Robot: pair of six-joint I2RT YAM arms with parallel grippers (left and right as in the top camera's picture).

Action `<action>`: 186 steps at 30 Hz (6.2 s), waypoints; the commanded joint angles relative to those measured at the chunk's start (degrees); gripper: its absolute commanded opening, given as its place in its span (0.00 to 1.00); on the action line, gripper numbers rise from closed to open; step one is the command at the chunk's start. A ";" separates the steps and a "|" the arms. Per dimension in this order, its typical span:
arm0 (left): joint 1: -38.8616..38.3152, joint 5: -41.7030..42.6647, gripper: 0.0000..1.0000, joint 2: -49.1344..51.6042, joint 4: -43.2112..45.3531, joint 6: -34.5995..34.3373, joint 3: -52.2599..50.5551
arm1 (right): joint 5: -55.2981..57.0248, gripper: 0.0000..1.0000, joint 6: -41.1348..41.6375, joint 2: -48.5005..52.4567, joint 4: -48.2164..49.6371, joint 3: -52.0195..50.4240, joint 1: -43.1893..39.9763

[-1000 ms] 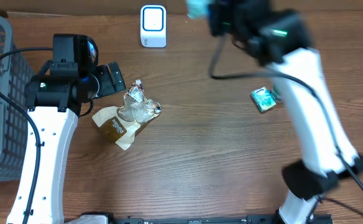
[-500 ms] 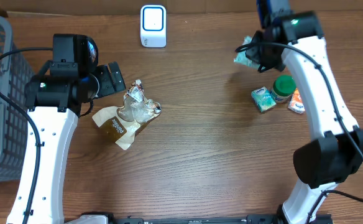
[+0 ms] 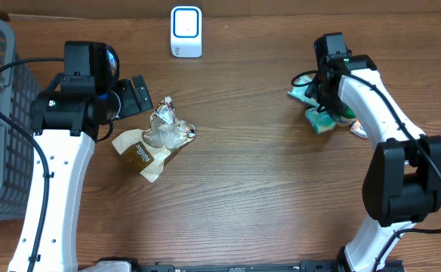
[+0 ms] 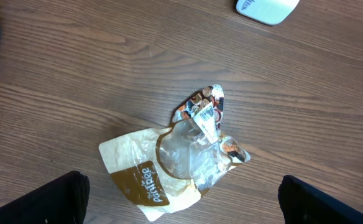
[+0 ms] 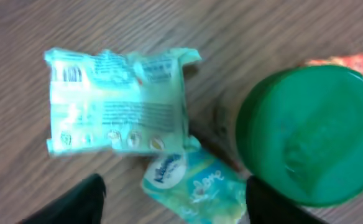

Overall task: Scan the item barcode
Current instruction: 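Carry the mint-green packet right and set it near the jar, then move the right gripper to the clear snack bag and grasp it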

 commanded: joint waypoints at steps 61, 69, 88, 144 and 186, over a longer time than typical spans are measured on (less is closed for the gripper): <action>0.26 -0.37 0.99 -0.13 0.02 1.29 0.85 | -32.22 0.61 21.38 7.58 56.85 -17.31 40.52; 0.26 -0.37 0.99 -0.13 0.02 1.29 0.85 | -17.53 0.59 22.91 9.07 63.69 -17.33 44.00; 0.26 -0.37 0.99 -0.13 0.02 1.29 0.85 | -14.91 0.55 18.95 14.43 71.56 -17.29 44.61; 0.22 -0.37 1.00 -0.11 0.02 1.29 0.85 | -58.73 0.75 -2.97 11.34 38.58 -15.85 23.15; 0.22 -0.37 0.99 0.04 0.00 1.29 0.85 | -63.89 0.04 -17.51 -29.55 16.87 -15.67 13.51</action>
